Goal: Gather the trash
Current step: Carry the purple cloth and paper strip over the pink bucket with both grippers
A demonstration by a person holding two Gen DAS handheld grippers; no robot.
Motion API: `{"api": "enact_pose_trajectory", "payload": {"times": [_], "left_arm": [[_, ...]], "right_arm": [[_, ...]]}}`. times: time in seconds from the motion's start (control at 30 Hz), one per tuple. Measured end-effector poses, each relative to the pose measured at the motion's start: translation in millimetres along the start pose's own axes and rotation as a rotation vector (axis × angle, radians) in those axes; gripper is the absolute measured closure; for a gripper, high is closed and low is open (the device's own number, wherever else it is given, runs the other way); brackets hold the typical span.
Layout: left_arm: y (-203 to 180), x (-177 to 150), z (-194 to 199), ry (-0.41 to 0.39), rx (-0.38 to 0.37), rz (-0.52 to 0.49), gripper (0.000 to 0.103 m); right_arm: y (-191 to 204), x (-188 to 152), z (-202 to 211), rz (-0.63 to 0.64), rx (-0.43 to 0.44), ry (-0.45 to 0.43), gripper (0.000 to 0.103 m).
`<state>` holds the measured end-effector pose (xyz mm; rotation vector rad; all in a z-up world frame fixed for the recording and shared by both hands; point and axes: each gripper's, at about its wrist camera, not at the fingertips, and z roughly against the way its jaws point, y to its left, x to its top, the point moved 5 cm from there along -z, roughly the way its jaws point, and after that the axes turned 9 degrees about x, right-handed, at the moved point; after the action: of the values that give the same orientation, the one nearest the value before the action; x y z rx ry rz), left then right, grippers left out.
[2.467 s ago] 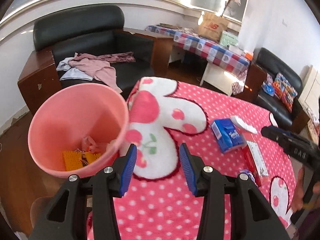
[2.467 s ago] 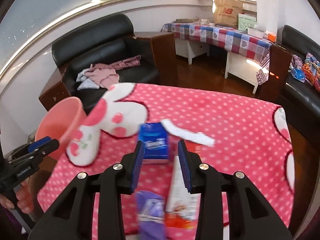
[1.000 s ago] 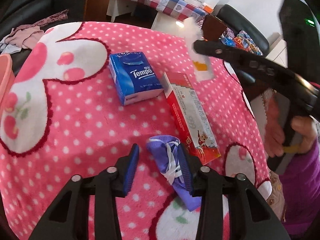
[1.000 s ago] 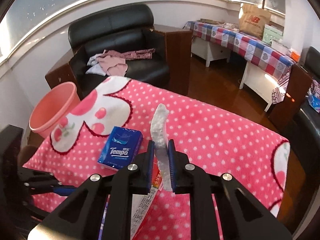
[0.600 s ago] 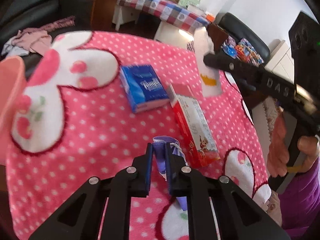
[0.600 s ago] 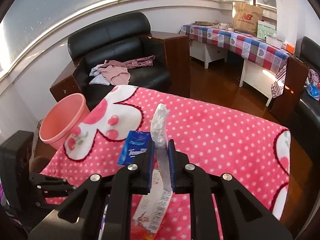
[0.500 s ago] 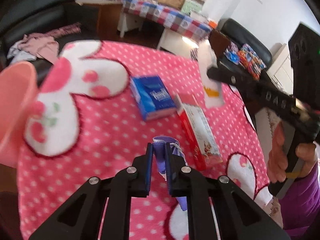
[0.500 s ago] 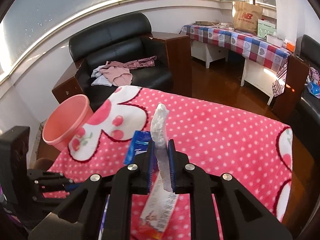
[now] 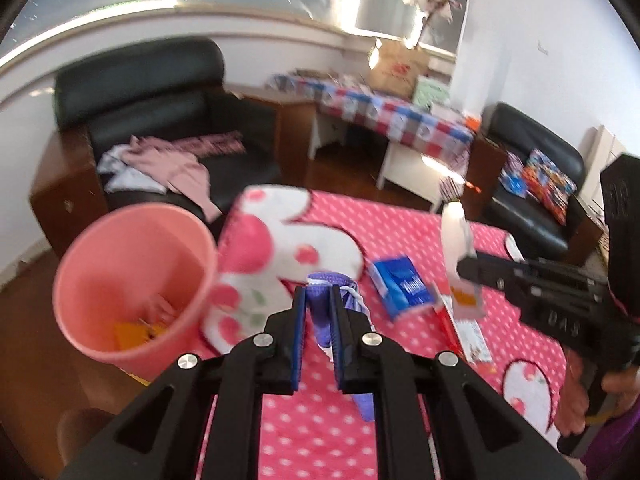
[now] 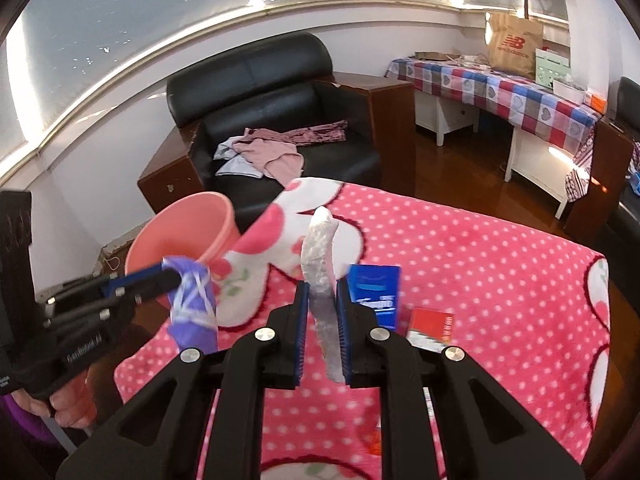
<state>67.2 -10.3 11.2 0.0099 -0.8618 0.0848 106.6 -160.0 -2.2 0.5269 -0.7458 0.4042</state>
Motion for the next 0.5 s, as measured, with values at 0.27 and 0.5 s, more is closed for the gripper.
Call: {"api": "enact_pose_trajectory", "payload": {"times": [0.27,0.5], "left_arm": [[42,13,28,-0.096,0.099,0.039,0.092],[76,17,45,-0.169,0.198,0.076,0.092]], "right_arm": [[39,6,-11,0.033,0.037,-0.003,0.089],[77,16,-28,0.076,0.08,-0.01,0.089]]}}
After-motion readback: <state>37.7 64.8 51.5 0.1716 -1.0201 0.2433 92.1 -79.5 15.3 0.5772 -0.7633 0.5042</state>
